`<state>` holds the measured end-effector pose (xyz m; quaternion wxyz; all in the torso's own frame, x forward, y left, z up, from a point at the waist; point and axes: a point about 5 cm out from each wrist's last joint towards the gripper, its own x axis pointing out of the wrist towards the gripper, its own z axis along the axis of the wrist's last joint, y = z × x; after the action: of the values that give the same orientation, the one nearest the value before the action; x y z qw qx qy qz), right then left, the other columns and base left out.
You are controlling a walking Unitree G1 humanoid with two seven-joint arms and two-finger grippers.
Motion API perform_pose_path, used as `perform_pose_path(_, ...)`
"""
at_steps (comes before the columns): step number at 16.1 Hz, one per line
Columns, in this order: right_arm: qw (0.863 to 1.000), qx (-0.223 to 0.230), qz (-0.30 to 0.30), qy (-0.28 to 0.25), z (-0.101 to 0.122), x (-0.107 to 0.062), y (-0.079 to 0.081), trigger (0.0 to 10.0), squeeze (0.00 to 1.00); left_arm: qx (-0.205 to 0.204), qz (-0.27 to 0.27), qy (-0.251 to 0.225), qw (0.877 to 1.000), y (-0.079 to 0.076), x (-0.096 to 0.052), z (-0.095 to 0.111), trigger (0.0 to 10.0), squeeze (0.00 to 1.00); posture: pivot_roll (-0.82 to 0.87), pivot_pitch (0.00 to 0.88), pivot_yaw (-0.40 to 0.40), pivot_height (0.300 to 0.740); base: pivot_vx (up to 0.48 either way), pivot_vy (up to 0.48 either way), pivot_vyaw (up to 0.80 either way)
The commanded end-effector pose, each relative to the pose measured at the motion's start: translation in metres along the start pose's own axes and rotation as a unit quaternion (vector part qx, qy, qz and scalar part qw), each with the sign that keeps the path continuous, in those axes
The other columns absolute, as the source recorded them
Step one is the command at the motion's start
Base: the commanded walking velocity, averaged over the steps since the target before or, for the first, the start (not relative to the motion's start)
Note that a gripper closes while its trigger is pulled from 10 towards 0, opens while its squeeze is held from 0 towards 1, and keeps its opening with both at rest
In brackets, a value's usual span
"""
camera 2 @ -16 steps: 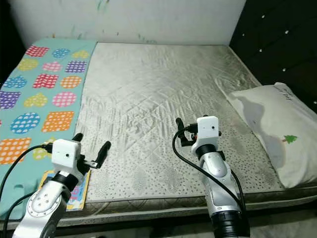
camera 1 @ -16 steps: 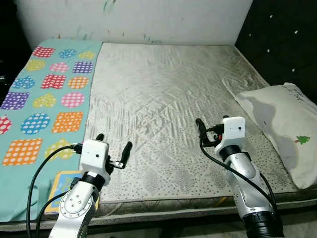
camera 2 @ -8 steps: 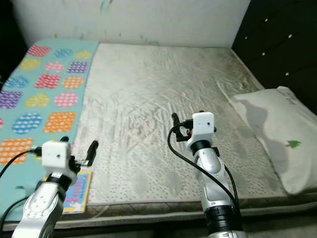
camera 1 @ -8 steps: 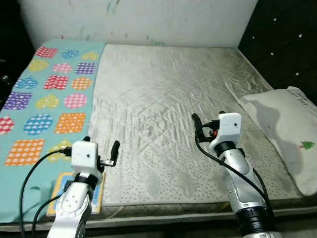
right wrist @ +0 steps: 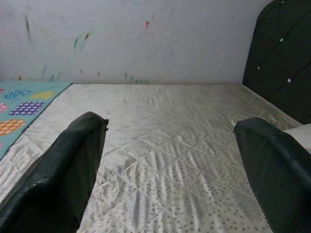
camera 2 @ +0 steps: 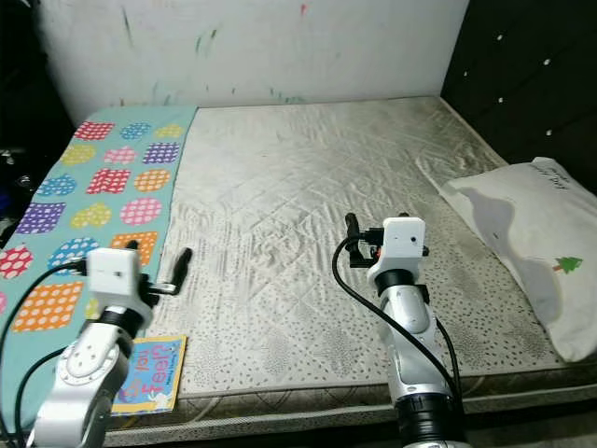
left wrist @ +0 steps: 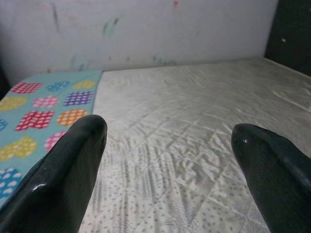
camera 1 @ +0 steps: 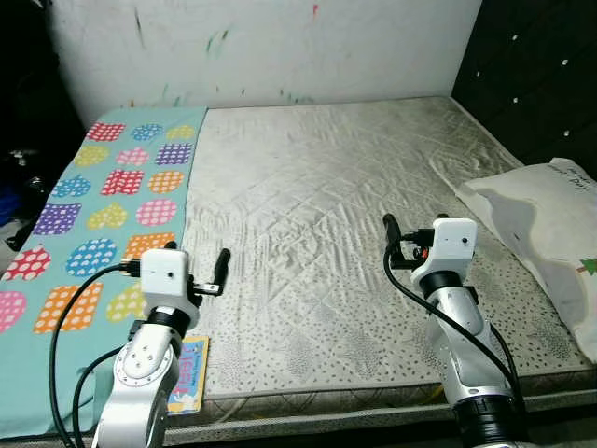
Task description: Clean up the room
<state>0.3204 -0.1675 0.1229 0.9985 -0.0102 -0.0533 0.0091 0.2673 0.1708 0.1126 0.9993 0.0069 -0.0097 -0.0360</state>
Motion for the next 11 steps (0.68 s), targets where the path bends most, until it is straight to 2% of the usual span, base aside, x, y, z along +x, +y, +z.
perform_pose_path(1,1.000,-0.005,0.008,-0.008,0.004,-0.001,0.002,10.0,0.00,-0.003,0.017,-0.007,1.000,0.006,-0.002,0.004,10.0,0.00,-0.06,0.035,0.006,0.740,0.000,0.000,0.00)
perform_pose_path(3,1.000,-0.006,0.011,-0.005,0.003,-0.003,0.001,10.0,0.00,-0.006,0.036,0.002,0.999,0.013,-0.009,-0.001,10.0,0.00,-0.06,0.047,-0.004,0.740,0.000,0.000,0.00)
perform_pose_path(9,1.000,0.001,0.021,0.006,0.001,-0.005,0.006,10.0,0.00,-0.014,0.040,0.009,0.999,0.014,-0.017,-0.004,10.0,0.00,-0.05,0.064,-0.027,0.740,0.000,0.000,0.00)
perform_pose_path(11,1.000,-0.001,0.026,0.010,0.000,-0.005,0.006,10.0,0.00,-0.021,0.049,0.013,0.999,0.015,-0.019,-0.005,10.0,0.00,-0.05,0.075,-0.039,0.740,0.000,0.328,-0.80)
